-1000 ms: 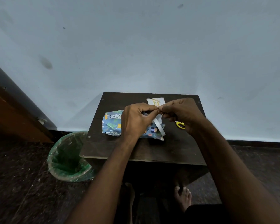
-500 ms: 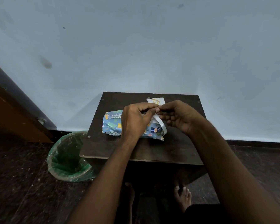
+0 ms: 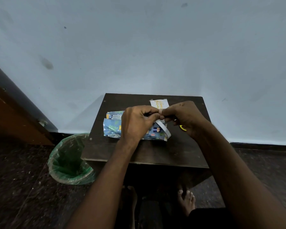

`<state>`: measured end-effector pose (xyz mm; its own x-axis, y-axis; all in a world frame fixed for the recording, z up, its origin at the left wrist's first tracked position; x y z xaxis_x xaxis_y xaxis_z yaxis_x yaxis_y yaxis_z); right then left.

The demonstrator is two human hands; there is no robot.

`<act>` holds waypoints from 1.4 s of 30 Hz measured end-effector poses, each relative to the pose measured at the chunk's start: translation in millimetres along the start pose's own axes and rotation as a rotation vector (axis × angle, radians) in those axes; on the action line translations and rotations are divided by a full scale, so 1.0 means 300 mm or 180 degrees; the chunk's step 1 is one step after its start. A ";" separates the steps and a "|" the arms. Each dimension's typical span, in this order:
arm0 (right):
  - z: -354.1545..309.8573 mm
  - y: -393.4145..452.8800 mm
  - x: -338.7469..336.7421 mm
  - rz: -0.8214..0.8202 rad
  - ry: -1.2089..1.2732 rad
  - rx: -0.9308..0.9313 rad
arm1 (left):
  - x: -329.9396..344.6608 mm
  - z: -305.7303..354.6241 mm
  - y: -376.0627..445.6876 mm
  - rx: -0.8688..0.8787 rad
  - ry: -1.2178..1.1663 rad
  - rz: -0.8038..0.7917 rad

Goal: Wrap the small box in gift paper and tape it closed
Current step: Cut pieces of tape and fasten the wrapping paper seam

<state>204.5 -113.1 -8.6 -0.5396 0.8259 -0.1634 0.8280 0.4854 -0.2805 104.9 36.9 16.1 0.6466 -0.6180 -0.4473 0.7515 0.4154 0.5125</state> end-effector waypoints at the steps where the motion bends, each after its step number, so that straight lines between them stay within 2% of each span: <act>1: 0.015 0.004 -0.001 0.0034 0.0203 0.0091 | 0.005 -0.008 -0.001 -0.0124 -0.0106 -0.0033; 5: 0.025 0.023 -0.026 0.0198 0.0590 0.0189 | 0.018 -0.044 -0.001 -0.0524 -0.0336 0.0006; 8: 0.007 0.039 -0.056 0.0301 0.0274 0.0013 | 0.003 -0.048 0.000 -0.0610 -0.0505 0.0081; 11: 0.020 0.052 -0.089 0.0609 0.0042 -0.0019 | -0.010 -0.029 -0.001 -0.0581 -0.0330 0.0175; 13: 0.011 0.057 -0.115 0.0797 -0.0004 -0.0250 | -0.009 -0.027 -0.002 -0.0613 -0.0278 0.0207; 16: -0.004 0.066 -0.130 0.0765 -0.0198 -0.0592 | -0.009 -0.036 -0.001 -0.0687 -0.0217 0.0222; 20: -0.004 0.074 -0.166 0.0954 -0.0187 -0.0658 | -0.007 -0.037 0.003 -0.0741 -0.0107 0.0236; 24: -0.012 0.099 -0.190 0.1254 -0.0567 -0.0766 | 0.001 -0.036 0.009 -0.0821 -0.0032 0.0262; 29: -0.019 0.170 -0.214 0.1251 -0.0863 -0.0876 | 0.001 -0.026 0.005 -0.0877 0.0008 0.0300; 35: -0.017 0.168 -0.253 0.1788 -0.1103 -0.0979 | -0.001 -0.031 0.007 -0.0949 0.0058 0.0258; 38: -0.012 0.185 -0.246 0.1839 -0.1251 -0.1040 | 0.004 -0.034 0.011 -0.0982 0.0046 0.0221; 42: 0.004 0.234 -0.245 0.1587 -0.1602 -0.0887 | 0.008 -0.037 0.014 -0.1000 0.0079 0.0185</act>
<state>302.0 -140.2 -17.3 -0.0405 0.7684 -0.6387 0.9638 0.1986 0.1779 111.2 44.5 9.1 0.6896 -0.5724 -0.4436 0.7145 0.6377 0.2879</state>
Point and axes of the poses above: each hand's wrist, its own y-axis towards the middle knuckle, its own x-axis out of the palm, z = x × y, the point moved 10 cm from there along y, towards the middle knuckle
